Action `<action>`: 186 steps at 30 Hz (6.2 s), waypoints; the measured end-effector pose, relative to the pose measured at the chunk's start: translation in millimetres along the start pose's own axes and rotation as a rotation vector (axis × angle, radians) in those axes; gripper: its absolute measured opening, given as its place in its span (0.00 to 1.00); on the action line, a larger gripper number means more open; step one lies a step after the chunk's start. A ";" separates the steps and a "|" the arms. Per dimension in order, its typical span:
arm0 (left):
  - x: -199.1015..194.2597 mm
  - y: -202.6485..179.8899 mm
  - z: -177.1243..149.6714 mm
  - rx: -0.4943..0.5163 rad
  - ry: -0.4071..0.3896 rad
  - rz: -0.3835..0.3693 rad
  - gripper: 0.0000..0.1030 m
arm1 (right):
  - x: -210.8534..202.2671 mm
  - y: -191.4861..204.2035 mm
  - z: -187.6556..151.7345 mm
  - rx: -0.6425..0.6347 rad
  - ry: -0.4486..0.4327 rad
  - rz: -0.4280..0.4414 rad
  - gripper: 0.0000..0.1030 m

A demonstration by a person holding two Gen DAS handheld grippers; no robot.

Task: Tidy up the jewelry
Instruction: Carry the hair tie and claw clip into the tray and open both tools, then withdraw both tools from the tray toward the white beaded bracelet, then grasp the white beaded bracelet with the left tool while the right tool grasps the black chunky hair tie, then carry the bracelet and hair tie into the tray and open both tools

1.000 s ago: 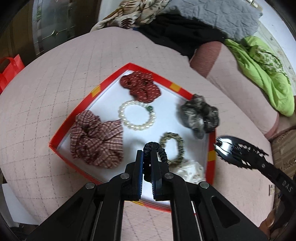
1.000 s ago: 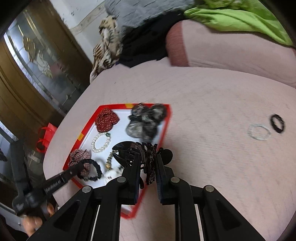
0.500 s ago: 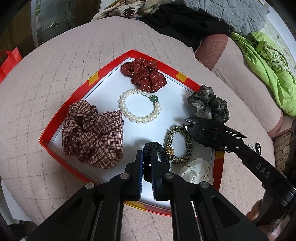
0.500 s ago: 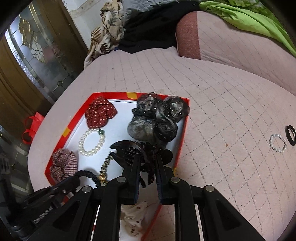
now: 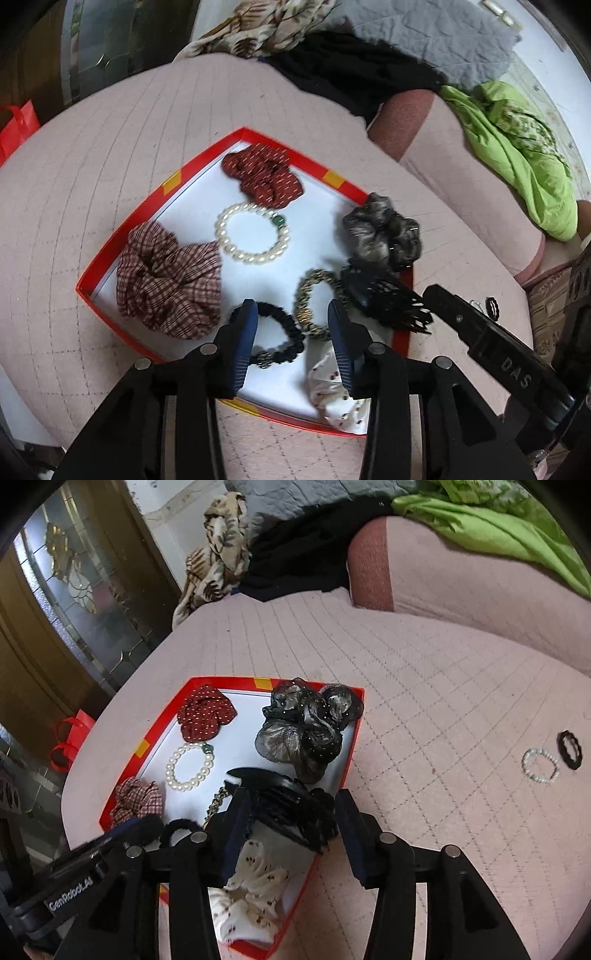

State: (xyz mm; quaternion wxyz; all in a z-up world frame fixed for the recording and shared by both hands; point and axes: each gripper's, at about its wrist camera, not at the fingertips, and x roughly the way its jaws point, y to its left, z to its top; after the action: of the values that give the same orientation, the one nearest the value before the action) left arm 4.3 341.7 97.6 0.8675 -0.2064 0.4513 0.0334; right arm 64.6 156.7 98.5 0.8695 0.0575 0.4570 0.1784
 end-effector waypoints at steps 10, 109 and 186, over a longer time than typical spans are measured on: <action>-15.0 -30.9 -8.0 0.118 -0.106 0.112 0.39 | -39.0 -25.9 -30.6 0.026 -0.028 -0.053 0.55; 24.6 -260.0 -94.3 0.575 0.120 -0.135 0.31 | -126.0 -294.6 -87.1 0.305 -0.112 -0.298 0.35; -64.7 -163.5 -99.0 0.450 -0.165 -0.237 0.05 | -164.4 -146.9 -140.5 0.099 -0.097 -0.150 0.07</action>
State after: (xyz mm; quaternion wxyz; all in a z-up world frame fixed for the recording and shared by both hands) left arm -70.2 162.4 152.5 0.9234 -0.0562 0.3476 -0.1527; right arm -97.3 -48.4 106.3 0.8977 0.0746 0.4255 0.0872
